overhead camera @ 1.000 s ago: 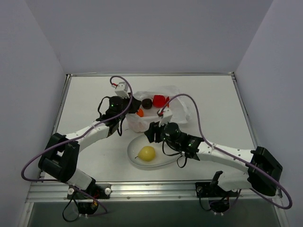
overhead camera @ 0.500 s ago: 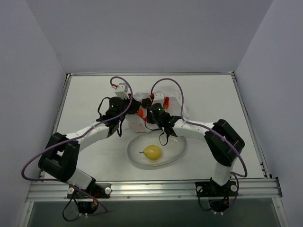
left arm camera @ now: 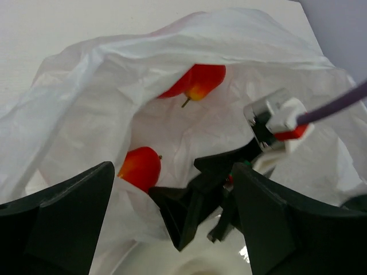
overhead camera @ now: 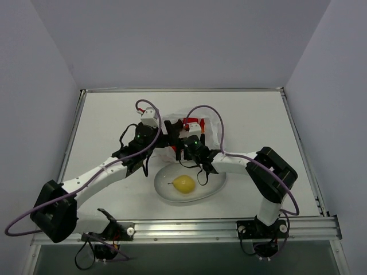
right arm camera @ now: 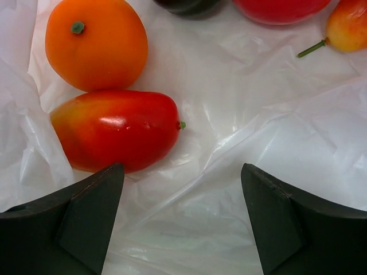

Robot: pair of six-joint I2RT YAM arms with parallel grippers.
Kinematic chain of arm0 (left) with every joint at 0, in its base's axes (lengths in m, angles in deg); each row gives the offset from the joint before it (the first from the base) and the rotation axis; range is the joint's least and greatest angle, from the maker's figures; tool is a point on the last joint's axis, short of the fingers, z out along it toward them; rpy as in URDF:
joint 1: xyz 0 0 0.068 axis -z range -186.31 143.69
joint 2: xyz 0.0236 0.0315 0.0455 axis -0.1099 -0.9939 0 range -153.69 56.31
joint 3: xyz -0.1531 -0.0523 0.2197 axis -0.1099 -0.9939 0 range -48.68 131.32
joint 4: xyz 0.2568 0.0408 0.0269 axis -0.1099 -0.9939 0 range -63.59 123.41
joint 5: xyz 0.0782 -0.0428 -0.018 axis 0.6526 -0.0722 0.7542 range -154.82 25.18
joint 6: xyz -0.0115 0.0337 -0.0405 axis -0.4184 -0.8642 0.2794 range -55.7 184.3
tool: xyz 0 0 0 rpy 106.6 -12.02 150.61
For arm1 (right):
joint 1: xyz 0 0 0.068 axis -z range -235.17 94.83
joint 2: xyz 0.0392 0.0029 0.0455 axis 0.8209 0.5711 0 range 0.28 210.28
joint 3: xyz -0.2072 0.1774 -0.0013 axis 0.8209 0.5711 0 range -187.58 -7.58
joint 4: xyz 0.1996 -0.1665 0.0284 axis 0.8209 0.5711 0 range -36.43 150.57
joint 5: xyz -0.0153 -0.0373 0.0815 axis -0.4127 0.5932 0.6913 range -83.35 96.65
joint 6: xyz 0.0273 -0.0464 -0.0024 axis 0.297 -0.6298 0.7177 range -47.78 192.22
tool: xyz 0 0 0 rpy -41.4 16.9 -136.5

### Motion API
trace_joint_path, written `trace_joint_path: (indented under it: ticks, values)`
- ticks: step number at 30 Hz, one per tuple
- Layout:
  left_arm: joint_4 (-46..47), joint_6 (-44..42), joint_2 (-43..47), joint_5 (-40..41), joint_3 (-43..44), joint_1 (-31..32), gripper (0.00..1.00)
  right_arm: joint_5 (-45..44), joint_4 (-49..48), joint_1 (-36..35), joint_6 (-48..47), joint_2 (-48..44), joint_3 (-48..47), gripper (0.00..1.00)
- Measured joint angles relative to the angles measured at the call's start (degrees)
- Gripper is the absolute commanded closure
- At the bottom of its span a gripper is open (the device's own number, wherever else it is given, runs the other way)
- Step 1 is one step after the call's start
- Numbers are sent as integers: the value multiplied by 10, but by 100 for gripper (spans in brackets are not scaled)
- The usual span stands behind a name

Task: Take the fake fruits out of the plastic bag

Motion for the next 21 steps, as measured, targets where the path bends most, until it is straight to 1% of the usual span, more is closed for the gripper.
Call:
trace_joint_path:
  ticks: [2, 3, 5, 6, 10, 13, 18, 19, 21]
  values:
    - [-38, -1, 37, 31, 0, 25, 18, 0, -3, 0, 4, 0, 0, 25]
    - [-58, -2, 58, 47, -2, 38, 18, 0, -6, 0, 7, -1, 0, 28]
    - [-86, -2, 87, 75, -10, 55, 18, -1, -12, 0, 12, -1, 0, 32]
    - [-101, -1, 98, 86, -15, 59, 19, 0, -14, 0, 14, -1, 0, 39]
    - [-147, 2, 106, 123, -40, 60, 19, -1, -23, 0, 23, -1, 0, 51]
    - [-177, 5, 90, 135, -49, 62, 18, -1, -29, -1, 26, -3, 4, 53]
    - [-157, 4, 26, 136, -49, 62, 19, 0, -31, -8, 28, -10, 10, 53]
    - [-150, 4, 12, 136, -49, 62, 19, 0, -31, -9, 28, -12, 11, 53]
    - [-134, 4, -16, 134, -49, 58, 24, 0, -31, -13, 28, -15, 12, 53]
